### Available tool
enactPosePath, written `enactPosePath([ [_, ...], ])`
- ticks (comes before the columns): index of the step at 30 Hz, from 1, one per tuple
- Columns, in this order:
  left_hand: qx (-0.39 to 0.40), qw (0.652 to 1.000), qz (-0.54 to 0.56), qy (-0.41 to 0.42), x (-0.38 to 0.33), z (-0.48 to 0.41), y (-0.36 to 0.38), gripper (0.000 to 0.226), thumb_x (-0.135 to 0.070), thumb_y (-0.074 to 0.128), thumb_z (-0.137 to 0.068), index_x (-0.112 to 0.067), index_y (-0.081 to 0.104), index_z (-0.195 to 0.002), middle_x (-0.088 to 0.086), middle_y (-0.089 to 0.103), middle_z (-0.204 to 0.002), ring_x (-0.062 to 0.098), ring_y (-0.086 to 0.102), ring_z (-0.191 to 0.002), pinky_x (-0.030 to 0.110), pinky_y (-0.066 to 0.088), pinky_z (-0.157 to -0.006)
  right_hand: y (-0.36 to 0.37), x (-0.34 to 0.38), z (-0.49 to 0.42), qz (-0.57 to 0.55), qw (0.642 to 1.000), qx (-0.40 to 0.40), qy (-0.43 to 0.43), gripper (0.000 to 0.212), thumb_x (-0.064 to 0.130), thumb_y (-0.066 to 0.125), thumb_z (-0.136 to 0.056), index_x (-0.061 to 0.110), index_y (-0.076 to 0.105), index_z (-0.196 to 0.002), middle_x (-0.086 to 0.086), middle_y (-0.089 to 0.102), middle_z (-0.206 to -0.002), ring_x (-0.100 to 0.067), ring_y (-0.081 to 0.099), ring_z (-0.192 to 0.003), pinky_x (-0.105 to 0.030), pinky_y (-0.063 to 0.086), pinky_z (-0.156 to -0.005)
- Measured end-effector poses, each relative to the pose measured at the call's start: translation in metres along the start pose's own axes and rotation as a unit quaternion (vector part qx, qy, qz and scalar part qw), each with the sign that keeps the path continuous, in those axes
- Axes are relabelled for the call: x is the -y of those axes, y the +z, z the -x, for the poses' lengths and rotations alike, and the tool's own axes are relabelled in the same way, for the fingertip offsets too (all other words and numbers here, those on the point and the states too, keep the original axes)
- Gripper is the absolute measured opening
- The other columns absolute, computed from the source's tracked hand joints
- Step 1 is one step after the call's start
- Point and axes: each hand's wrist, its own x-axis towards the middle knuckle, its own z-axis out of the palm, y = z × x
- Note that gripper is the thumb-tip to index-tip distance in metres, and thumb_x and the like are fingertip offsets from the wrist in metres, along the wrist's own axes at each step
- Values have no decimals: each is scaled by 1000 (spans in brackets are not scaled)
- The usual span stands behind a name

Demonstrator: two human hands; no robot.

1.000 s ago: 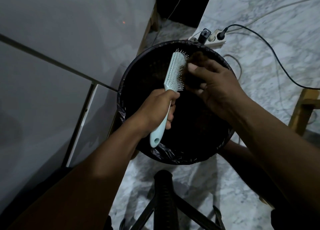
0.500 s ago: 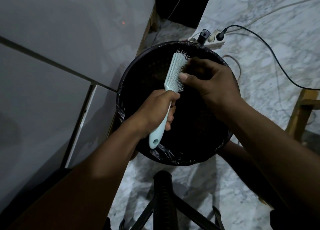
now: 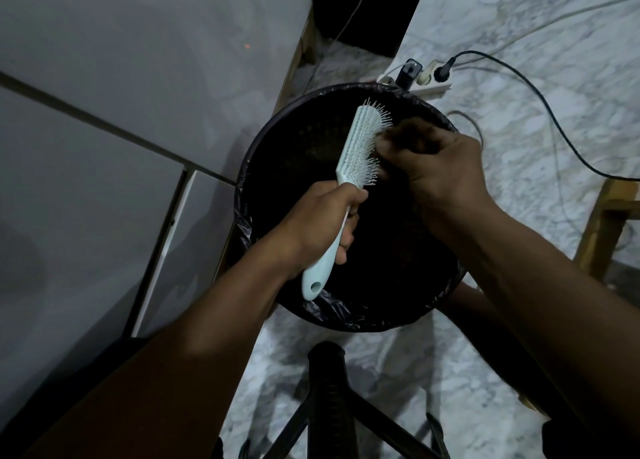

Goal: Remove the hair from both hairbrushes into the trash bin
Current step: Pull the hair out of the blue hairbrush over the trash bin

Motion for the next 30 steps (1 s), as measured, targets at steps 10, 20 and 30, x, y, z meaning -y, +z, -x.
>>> enactPosePath([
  [10,-12,1000,1,11,-1,-1,-1,32,-18,48,-100,-11,43,-70,4,40,-43,15,37,-30,23,34,-36,4,-2,-1,-90,994,40,51,21,4,75,-84,1,71,-105,-8,77,-97,-17,76,-86,-28,61,-75],
  [20,-13,1000,-15,9,-2,0,0,32,-20,49,-100,-11,45,-70,3,41,-42,13,38,-29,23,35,-36,4,-8,-7,-202,966,-41,158,18,-1,68,-88,0,66,-106,-11,71,-91,-13,73,-62,-23,59,-55],
  [30,-49,992,-113,4,0,0,3,28,-25,51,-99,-17,51,-71,1,46,-47,12,45,-37,27,42,-43,2,-5,-3,-26,999,3,36,14,2,77,-81,6,68,-91,-5,74,-86,-15,74,-74,-32,63,-68],
])
